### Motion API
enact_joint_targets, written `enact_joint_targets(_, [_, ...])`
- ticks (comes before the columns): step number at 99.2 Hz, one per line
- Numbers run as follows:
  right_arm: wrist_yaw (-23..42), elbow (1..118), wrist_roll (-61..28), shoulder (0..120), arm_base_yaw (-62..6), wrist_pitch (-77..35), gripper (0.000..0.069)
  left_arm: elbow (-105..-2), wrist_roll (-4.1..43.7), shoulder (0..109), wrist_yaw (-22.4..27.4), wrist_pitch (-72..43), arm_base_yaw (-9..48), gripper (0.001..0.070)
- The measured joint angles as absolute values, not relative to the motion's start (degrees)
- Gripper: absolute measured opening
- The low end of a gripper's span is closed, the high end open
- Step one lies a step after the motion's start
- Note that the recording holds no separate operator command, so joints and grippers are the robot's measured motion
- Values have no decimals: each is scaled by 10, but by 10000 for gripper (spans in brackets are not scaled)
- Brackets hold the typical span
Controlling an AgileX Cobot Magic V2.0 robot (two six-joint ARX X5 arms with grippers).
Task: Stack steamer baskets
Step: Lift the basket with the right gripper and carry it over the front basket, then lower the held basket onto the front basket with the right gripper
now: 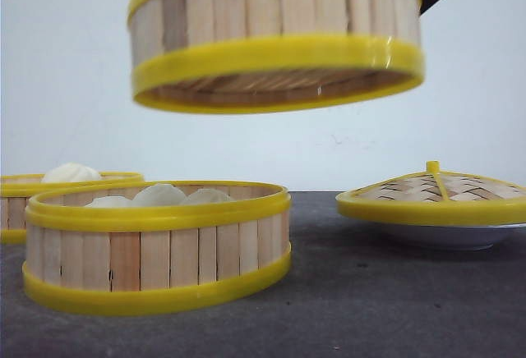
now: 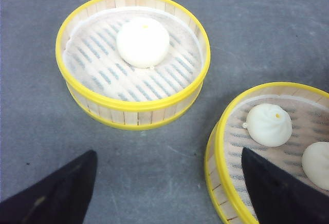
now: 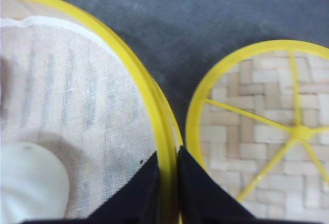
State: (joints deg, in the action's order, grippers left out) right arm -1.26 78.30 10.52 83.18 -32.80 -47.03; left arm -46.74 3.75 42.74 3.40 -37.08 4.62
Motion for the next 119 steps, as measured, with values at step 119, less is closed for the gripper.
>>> enact_joint_targets(119, [-86, 746, 124, 974, -360, -223, 25, -467, 37, 427, 34, -371, 46, 547])
